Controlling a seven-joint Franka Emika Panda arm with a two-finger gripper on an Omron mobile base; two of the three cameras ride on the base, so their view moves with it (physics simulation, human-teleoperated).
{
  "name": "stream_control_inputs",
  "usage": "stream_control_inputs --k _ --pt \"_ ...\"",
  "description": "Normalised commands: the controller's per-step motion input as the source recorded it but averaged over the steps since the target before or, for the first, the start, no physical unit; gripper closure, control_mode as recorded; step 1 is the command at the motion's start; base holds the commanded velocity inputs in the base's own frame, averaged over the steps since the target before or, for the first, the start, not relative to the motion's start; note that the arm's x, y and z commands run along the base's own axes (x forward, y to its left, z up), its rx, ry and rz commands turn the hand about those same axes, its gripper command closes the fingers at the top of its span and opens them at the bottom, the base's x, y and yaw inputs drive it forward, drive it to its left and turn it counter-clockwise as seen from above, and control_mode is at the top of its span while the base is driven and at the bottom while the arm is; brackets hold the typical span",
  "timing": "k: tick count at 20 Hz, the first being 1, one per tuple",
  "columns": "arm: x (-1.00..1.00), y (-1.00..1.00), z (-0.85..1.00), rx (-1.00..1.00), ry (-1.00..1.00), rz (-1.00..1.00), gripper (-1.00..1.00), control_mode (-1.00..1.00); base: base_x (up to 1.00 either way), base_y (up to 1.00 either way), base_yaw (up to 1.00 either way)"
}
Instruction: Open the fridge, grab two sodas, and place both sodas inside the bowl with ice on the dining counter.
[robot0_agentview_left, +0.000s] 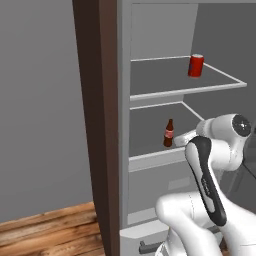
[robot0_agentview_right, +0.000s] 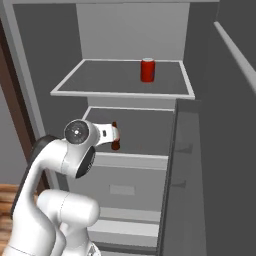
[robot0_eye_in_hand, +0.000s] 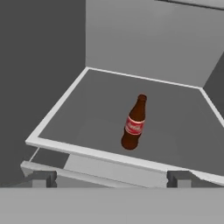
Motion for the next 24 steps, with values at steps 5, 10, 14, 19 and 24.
stream_control_inputs --k 5,10,14,19,24 --pt "0.29 -0.08 -0.2 0.02 -0.05 -0.03 -1.0 -1.0 0.0 0.0 0.0" --pt "0.4 -0.03 -0.12 0.02 -0.06 -0.02 -1.0 -1.0 0.0 0.0 0.0" --pt "0.36 -0.03 -0.16 0.05 -0.09 0.0 -1.0 -1.0 0.0 0.0 0.0" --pt "0.21 -0.21 -0.09 0.09 -0.08 0.0 -1.0 -1.0 0.0 0.0 0.0" --pt "0.22 -0.19 -0.06 0.08 -0.02 0.0 -1.0 -1.0 0.0 0.0 0.0"
